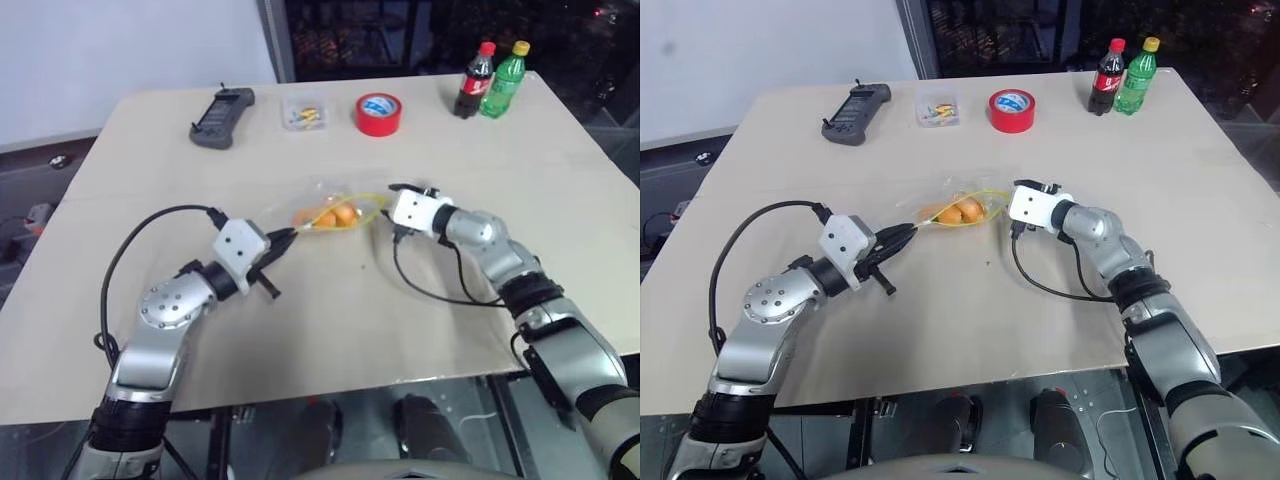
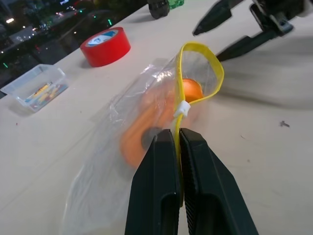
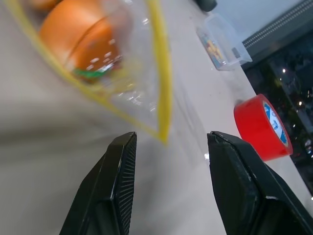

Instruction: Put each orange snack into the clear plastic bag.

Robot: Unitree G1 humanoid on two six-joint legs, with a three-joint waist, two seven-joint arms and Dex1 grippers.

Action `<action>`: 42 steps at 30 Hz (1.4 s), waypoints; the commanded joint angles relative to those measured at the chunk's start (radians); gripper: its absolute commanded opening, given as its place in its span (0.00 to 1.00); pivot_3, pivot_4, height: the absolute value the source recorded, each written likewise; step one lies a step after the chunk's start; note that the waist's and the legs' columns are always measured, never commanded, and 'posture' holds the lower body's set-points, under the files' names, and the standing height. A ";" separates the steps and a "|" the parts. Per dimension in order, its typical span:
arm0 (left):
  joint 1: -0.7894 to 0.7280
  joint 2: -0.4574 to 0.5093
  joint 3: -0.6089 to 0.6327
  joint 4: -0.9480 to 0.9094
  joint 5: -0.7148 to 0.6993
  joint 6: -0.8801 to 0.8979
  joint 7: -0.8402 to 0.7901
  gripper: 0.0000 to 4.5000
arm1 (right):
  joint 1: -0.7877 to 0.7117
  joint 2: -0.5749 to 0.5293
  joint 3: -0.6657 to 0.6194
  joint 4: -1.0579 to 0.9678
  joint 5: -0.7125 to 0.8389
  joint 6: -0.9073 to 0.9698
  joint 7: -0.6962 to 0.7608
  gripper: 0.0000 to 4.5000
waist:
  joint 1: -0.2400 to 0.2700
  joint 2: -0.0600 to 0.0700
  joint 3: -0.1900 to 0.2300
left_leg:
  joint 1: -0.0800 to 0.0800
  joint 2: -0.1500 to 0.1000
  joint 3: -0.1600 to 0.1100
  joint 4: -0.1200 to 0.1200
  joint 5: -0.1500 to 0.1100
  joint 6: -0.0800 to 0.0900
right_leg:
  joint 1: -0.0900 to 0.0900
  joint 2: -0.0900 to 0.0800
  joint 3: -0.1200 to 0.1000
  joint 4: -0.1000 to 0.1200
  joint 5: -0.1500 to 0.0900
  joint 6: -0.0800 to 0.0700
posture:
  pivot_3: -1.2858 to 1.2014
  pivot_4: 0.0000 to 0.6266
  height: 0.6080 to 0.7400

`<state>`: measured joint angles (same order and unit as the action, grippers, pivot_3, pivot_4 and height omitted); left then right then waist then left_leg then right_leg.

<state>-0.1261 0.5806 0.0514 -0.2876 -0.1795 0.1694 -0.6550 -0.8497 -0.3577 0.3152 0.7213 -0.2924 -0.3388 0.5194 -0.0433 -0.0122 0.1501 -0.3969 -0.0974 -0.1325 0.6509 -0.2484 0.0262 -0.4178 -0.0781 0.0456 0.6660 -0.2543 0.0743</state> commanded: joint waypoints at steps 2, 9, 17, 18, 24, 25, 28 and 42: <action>0.006 0.015 0.024 -0.053 -0.005 -0.013 0.001 0.00 | -0.034 0.000 -0.017 -0.009 0.020 -0.027 0.028 0.52 | 0.001 0.000 0.000 | 0.000 0.000 0.000 0.000 0.000 0.000 | 0.000 0.000 0.000 0.000 0.000 0.000 | 0.52 0.24 1.00; 0.013 0.017 0.027 -0.061 -0.005 -0.013 0.004 0.00 | -0.067 0.025 -0.015 0.055 0.019 -0.055 0.048 0.40 | -0.001 0.000 0.000 | 0.000 0.000 0.000 0.000 0.000 0.000 | 0.000 0.000 0.000 0.000 0.000 0.000 | 0.52 0.24 1.00; 0.020 0.021 0.036 -0.061 -0.014 -0.021 -0.002 0.00 | -0.100 0.026 -0.026 0.138 0.021 -0.094 0.045 0.03 | 0.000 0.000 0.000 | 0.000 0.000 0.000 0.000 0.000 0.000 | 0.000 0.000 0.000 0.000 0.000 0.000 | 0.52 0.24 1.00; 0.013 0.021 0.034 -0.052 -0.014 -0.024 -0.004 0.00 | -0.108 0.023 -0.034 0.146 0.026 -0.093 0.042 0.03 | 0.000 0.000 0.000 | 0.000 0.000 0.000 0.000 0.000 0.000 | 0.000 0.000 0.000 0.000 0.000 0.000 | 0.52 0.24 1.00; -0.158 0.018 0.032 0.107 0.009 -0.045 0.006 0.00 | -0.209 -0.031 -0.081 0.225 0.004 -0.067 -0.085 0.03 | 0.003 0.000 0.000 | 0.000 0.000 0.000 0.000 0.000 0.000 | 0.000 0.000 -0.001 0.000 0.000 0.000 | 0.52 0.24 1.00; -0.214 0.015 0.027 0.156 0.021 -0.063 0.012 0.00 | -0.235 -0.049 -0.090 0.243 -0.003 -0.054 -0.126 0.03 | 0.005 0.000 0.000 | 0.000 -0.001 -0.001 0.000 0.000 0.000 | 0.000 0.000 -0.001 0.000 0.000 0.000 | 0.52 0.24 1.00; -0.346 0.002 0.010 0.278 0.055 -0.115 0.029 0.00 | -0.283 -0.089 -0.111 0.264 -0.011 -0.038 -0.195 0.03 | 0.005 0.000 0.000 | -0.001 -0.001 -0.001 0.000 0.000 0.000 | 0.000 -0.001 -0.002 0.000 0.000 0.000 | 0.52 0.24 1.00; -0.412 -0.053 0.004 0.367 0.050 -0.186 0.016 0.00 | 0.192 -0.141 -0.147 -0.515 0.224 0.375 0.119 0.31 | -0.030 0.000 0.000 | -0.002 -0.001 -0.001 0.000 0.000 0.001 | -0.003 -0.003 0.003 0.001 0.000 0.000 | 0.52 0.24 1.00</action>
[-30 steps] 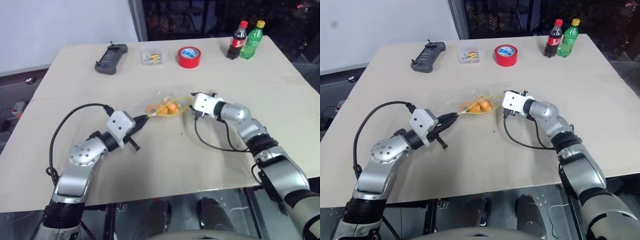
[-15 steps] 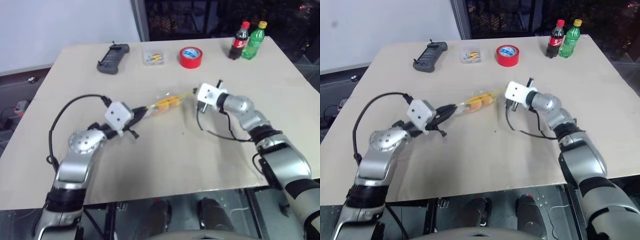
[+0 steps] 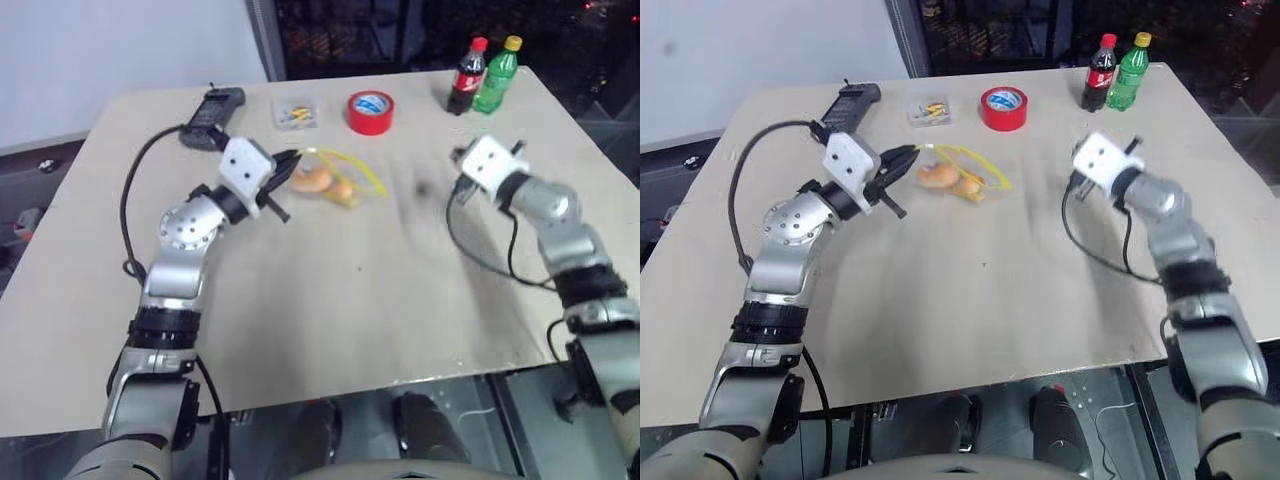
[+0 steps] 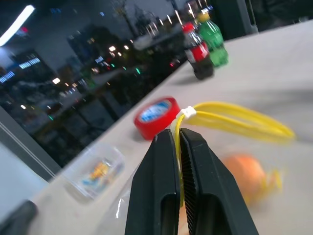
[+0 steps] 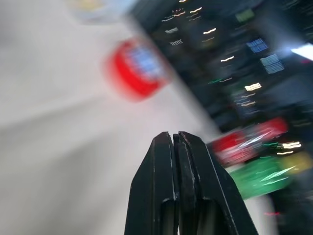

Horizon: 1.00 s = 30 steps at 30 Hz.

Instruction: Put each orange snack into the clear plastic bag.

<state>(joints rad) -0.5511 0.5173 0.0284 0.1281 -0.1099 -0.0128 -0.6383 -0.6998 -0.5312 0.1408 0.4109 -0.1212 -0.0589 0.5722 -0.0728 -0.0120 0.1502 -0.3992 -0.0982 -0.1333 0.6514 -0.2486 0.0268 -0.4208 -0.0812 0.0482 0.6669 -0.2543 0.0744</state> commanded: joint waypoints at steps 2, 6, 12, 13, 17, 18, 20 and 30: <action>0.035 0.015 0.031 -0.067 -0.024 0.005 -0.001 0.00 | 0.082 0.073 0.049 -0.263 0.046 0.145 0.059 0.50 | 0.001 0.000 0.000 | 0.001 0.000 0.001 0.002 0.000 0.000 | 0.000 0.001 0.001 0.004 0.000 0.000 | 0.52 0.24 1.00; 0.094 0.031 0.037 -0.123 -0.037 0.021 -0.012 0.00 | 0.063 0.152 0.093 -0.207 -0.002 0.143 0.016 0.50 | 0.009 0.000 0.000 | 0.003 -0.001 0.001 0.003 0.000 0.000 | 0.000 0.002 0.002 0.008 0.000 0.000 | 0.52 0.24 1.00; 0.152 0.053 0.059 -0.198 -0.067 0.049 -0.024 0.00 | -0.093 0.222 0.115 0.087 -0.060 0.028 -0.056 0.50 | 0.022 0.000 0.000 | 0.003 -0.001 0.001 0.003 0.000 0.000 | 0.000 0.002 0.001 0.007 0.000 0.000 | 0.52 0.24 1.00; 0.161 0.058 0.063 -0.208 -0.070 0.053 -0.023 0.00 | -0.121 0.229 0.118 0.142 -0.070 -0.001 -0.068 0.50 | 0.022 0.000 0.000 | 0.003 -0.001 0.001 0.003 0.000 0.000 | 0.000 0.002 0.001 0.007 0.000 0.000 | 0.52 0.24 1.00; 0.199 0.073 0.078 -0.244 -0.070 0.069 -0.019 0.00 | -0.210 0.253 0.119 0.294 -0.085 -0.089 -0.085 0.50 | 0.019 0.000 0.000 | 0.003 -0.001 0.001 0.002 0.000 0.000 | 0.000 0.003 0.001 0.006 0.000 0.000 | 0.52 0.24 1.00; 0.206 0.076 0.081 -0.251 -0.070 0.072 -0.016 0.00 | -0.224 0.257 0.120 0.318 -0.086 -0.109 -0.081 0.50 | 0.017 0.000 0.000 | 0.003 -0.001 0.001 0.002 0.000 0.000 | 0.000 0.003 0.001 0.006 0.000 0.000 | 0.52 0.24 1.00; 0.215 0.078 0.084 -0.263 -0.070 0.078 -0.012 0.00 | -0.241 0.263 0.119 0.354 -0.086 -0.141 -0.071 0.50 | 0.015 0.000 0.000 | 0.003 -0.001 0.001 0.002 0.000 0.000 | 0.000 0.003 0.001 0.006 0.000 0.000 | 0.52 0.24 1.00; 0.243 0.080 0.094 -0.290 -0.064 0.088 -0.001 0.00 | -0.260 0.277 0.115 0.410 -0.073 -0.239 0.021 0.11 | 0.003 0.000 0.000 | 0.003 -0.001 0.001 0.002 0.000 0.000 | 0.000 0.003 0.001 0.006 0.000 0.000 | 0.52 0.24 1.00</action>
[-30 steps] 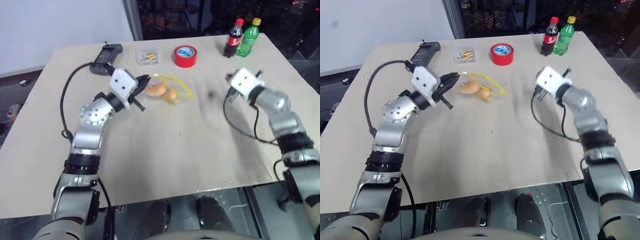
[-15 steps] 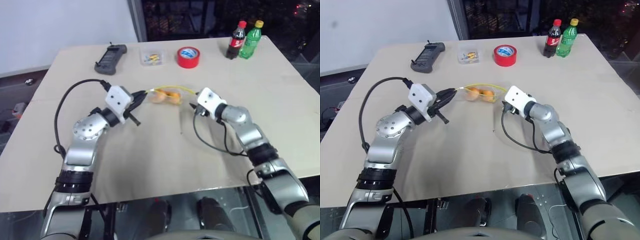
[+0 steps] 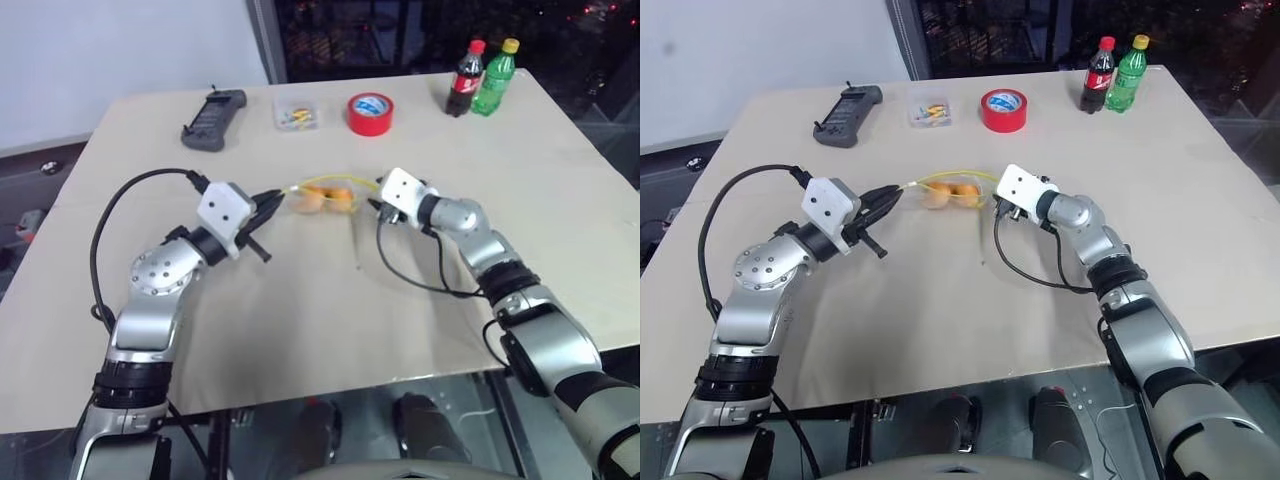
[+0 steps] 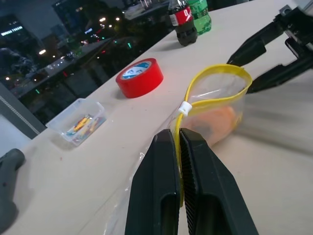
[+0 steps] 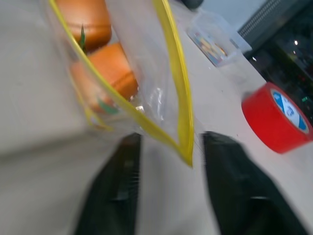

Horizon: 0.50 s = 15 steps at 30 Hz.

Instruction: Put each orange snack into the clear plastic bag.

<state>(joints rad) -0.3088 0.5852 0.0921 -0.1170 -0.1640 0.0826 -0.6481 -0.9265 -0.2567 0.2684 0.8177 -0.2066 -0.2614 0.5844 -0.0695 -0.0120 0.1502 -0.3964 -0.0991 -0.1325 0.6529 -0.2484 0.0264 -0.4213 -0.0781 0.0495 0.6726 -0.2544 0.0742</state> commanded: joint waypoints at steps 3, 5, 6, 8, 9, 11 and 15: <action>0.002 0.013 0.031 -0.041 -0.010 -0.013 0.006 0.00 | -0.049 0.003 -0.019 0.029 0.014 -0.052 0.013 0.01 | 0.000 0.000 0.000 | 0.000 0.000 0.000 0.000 0.000 0.000 | 0.000 0.000 0.000 0.000 0.000 0.000 | 0.52 0.24 1.00; -0.001 0.013 0.033 -0.037 -0.009 -0.017 0.005 0.00 | -0.057 -0.001 -0.021 0.042 0.012 -0.061 0.013 0.01 | 0.000 0.000 0.000 | 0.000 0.000 0.000 0.000 0.000 0.000 | 0.000 0.000 0.000 0.000 0.000 0.000 | 0.52 0.24 1.00; -0.004 0.012 0.033 -0.035 -0.010 -0.017 0.005 0.00 | -0.060 -0.004 -0.024 0.046 0.012 -0.063 0.012 0.01 | 0.000 0.000 0.000 | 0.000 0.000 0.000 0.000 0.000 0.000 | 0.000 0.000 0.000 0.000 0.000 0.000 | 0.52 0.24 1.00; -0.018 0.009 0.030 -0.026 -0.008 -0.014 0.008 0.00 | -0.069 -0.013 -0.030 0.052 0.006 -0.065 -0.006 0.01 | 0.001 0.000 0.000 | 0.000 0.000 0.000 0.000 0.000 0.000 | 0.000 0.000 0.000 0.000 0.000 0.000 | 0.52 0.24 1.00; -0.041 0.002 0.023 -0.006 -0.001 -0.021 0.014 0.00 | -0.084 -0.024 -0.041 0.062 0.001 -0.059 -0.036 0.01 | 0.001 0.000 0.000 | 0.000 0.000 0.000 0.000 0.000 0.000 | 0.000 0.000 0.000 0.000 0.000 0.000 | 0.52 0.24 1.00; -0.104 -0.015 0.011 0.048 0.018 -0.035 0.036 0.00 | -0.123 -0.053 -0.063 0.080 -0.013 -0.048 -0.110 0.01 | 0.005 0.000 0.000 | 0.000 0.000 0.000 0.000 0.000 0.000 | 0.000 0.000 0.000 0.000 0.000 0.000 | 0.52 0.24 1.00; -0.269 -0.052 -0.006 0.195 0.052 -0.066 0.082 0.00 | -0.193 -0.133 -0.095 0.093 -0.039 -0.040 -0.224 0.01 | 0.018 0.000 0.000 | -0.001 -0.001 -0.002 0.001 0.000 0.000 | 0.000 -0.001 -0.002 0.000 0.000 0.000 | 0.52 0.24 1.00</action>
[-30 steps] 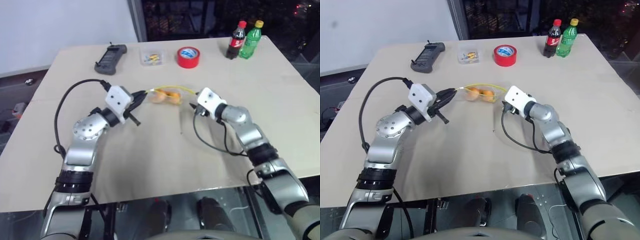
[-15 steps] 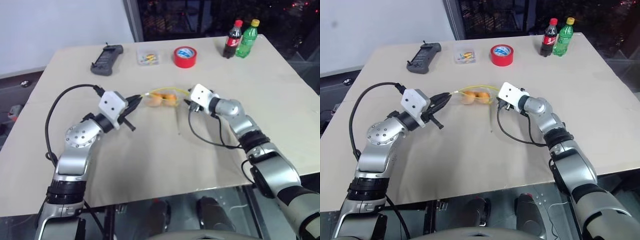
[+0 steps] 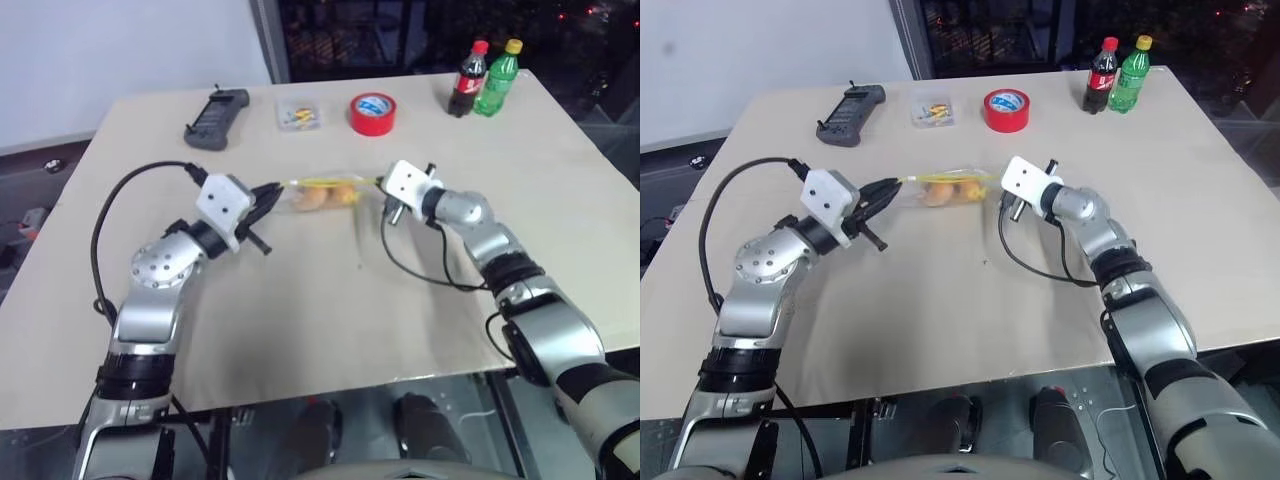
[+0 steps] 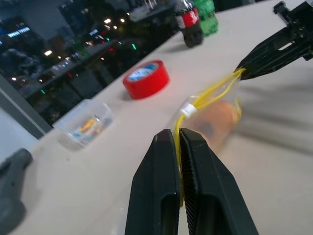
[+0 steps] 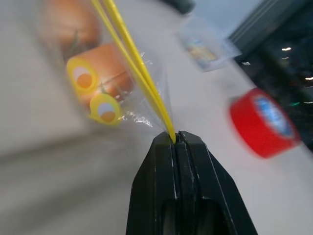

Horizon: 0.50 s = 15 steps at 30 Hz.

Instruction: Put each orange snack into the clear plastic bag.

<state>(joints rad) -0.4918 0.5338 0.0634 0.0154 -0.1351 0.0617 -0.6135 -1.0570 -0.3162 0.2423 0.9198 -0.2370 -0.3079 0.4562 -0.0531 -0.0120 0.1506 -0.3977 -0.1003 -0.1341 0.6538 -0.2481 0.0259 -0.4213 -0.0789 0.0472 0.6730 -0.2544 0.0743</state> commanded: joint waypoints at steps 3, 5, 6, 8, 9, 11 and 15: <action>-0.193 -0.024 0.004 0.176 0.042 -0.090 0.064 0.00 | -0.093 -0.135 -0.094 -0.035 -0.015 0.007 -0.139 0.01 | 0.002 0.000 0.000 | 0.000 0.000 0.000 -0.001 0.000 0.000 | 0.000 0.000 0.000 -0.001 0.000 0.000 | 0.52 0.24 1.00; -0.235 -0.038 -0.011 0.231 0.050 -0.131 0.062 0.00 | -0.089 -0.174 -0.107 -0.080 -0.011 0.011 -0.145 0.01 | -0.001 0.000 0.000 | -0.001 0.000 0.000 -0.001 0.000 0.000 | 0.000 0.000 0.000 -0.003 0.000 0.000 | 0.52 0.24 1.00; -0.246 -0.044 -0.016 0.250 0.052 -0.150 0.059 0.00 | -0.077 -0.191 -0.114 -0.110 -0.006 0.018 -0.140 0.01 | -0.004 0.000 0.000 | -0.001 0.000 0.000 -0.002 0.000 0.000 | 0.000 0.000 0.000 -0.004 0.000 0.000 | 0.52 0.24 1.00; -0.241 -0.049 -0.036 0.261 0.064 -0.196 0.048 0.00 | -0.016 -0.223 -0.126 -0.210 0.016 0.051 -0.094 0.01 | -0.010 0.000 0.000 | -0.002 0.000 0.000 -0.002 0.000 0.000 | 0.000 -0.001 0.000 -0.005 0.000 0.000 | 0.52 0.24 1.00; -0.229 -0.049 -0.045 0.255 0.067 -0.215 0.043 0.00 | 0.024 -0.235 -0.130 -0.269 0.025 0.071 -0.072 0.01 | -0.014 0.000 0.000 | -0.002 0.000 0.000 -0.003 0.000 0.000 | 0.000 -0.001 0.000 -0.005 0.000 0.000 | 0.52 0.24 1.00; -0.182 -0.054 -0.051 0.209 0.053 -0.215 0.036 0.00 | 0.146 -0.264 -0.129 -0.436 0.043 0.122 -0.011 0.01 | -0.016 0.000 0.000 | -0.002 0.000 0.000 -0.003 0.000 0.000 | -0.001 -0.001 0.000 -0.006 0.000 0.000 | 0.52 0.24 1.00; -0.027 -0.038 -0.084 0.076 0.078 -0.243 0.019 0.00 | 0.408 -0.315 -0.108 -0.750 0.029 0.237 0.066 0.06 | -0.017 0.000 0.000 | -0.002 0.001 0.000 -0.003 0.000 0.000 | -0.002 -0.003 0.002 -0.005 0.000 0.000 | 0.52 0.24 1.00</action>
<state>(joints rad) -0.5578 0.4602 -0.0527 0.1550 -0.0711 -0.1583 -0.6065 -0.6869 -0.5774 0.1823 0.2764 -0.2138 -0.1339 0.4944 -0.0703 -0.0121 0.1503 -0.4007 -0.0994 -0.1334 0.6509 -0.2484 0.0263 -0.4243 -0.0815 0.0501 0.6689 -0.2544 0.0743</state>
